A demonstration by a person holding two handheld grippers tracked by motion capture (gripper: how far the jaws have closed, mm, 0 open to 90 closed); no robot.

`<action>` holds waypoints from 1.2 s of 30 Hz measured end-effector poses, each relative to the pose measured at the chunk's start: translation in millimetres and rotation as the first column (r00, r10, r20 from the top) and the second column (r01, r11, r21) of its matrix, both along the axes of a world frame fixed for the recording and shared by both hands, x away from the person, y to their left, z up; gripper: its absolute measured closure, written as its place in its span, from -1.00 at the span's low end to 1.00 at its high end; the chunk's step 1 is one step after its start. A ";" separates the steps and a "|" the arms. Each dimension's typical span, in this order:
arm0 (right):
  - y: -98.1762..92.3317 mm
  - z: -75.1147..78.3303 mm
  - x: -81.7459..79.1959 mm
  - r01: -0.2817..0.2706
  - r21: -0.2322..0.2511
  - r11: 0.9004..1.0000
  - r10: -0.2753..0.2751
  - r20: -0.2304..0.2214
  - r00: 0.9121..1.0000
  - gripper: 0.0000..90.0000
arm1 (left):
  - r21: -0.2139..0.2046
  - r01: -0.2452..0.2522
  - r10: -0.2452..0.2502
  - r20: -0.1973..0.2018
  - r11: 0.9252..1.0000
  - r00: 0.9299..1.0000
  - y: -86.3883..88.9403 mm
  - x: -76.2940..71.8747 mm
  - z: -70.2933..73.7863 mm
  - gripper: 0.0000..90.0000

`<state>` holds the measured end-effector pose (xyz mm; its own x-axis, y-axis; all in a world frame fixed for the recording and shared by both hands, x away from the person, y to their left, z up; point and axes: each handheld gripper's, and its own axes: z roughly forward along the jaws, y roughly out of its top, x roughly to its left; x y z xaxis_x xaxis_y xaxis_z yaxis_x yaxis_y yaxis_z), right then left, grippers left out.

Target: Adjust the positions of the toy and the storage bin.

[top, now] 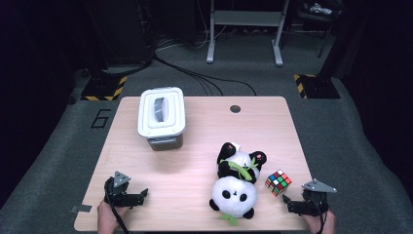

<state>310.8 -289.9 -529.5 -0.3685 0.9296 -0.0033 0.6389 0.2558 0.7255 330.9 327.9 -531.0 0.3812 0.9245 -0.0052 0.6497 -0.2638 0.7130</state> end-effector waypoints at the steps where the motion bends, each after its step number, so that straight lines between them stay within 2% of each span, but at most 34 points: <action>1: 0.0 0.0 0.0 0.000 0.000 1.000 0.000 0.000 1.000 -0.94 | -0.001 0.001 -0.001 0.001 1.000 1.000 0.1 0.1 -0.1 -1.00; 8: 0.4 0.7 0.5 0.003 0.000 1.000 -0.003 -0.011 1.000 -0.95 | 0.001 0.000 0.000 0.001 1.000 1.000 0.1 0.0 0.0 -1.00; 14: 0.7 1.7 1.1 -0.007 -0.023 1.000 0.007 -0.018 1.000 -1.00 | 0.001 0.001 -0.001 0.001 1.000 1.000 0.1 0.0 0.0 -1.00; 26: 1.5 10.5 -0.6 -0.028 0.001 1.000 0.028 -0.055 0.998 -1.00 | -0.001 0.001 -0.001 0.000 1.000 1.000 0.1 0.1 0.0 -1.00; 30: 3.8 26.8 -6.1 -0.047 0.008 0.999 0.047 -0.056 0.997 -1.00 | -0.001 0.002 -0.002 0.001 1.000 1.000 0.1 0.1 -0.1 -1.00; 31: 3.8 26.8 -6.1 -0.047 0.008 0.999 0.047 -0.056 0.997 -1.00 | -0.001 0.002 -0.002 0.001 1.000 1.000 0.1 0.1 -0.1 -1.00; 32: 6.6 34.5 -8.7 -0.055 0.011 0.998 0.055 -0.046 0.997 -1.00 | -0.001 0.002 -0.002 0.000 1.000 1.000 0.1 0.1 -0.1 -1.00; 36: 12.8 49.4 -10.4 -0.077 0.019 0.997 0.078 -0.040 0.996 -1.00 | -0.001 0.001 -0.001 0.001 1.000 1.000 0.0 0.1 -0.1 -1.00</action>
<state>300.4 -277.1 -480.1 -0.4391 0.8980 0.0286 0.6463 0.2936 0.7043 331.0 328.0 -531.0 0.3820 0.9242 -0.0061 0.6491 -0.2635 0.7136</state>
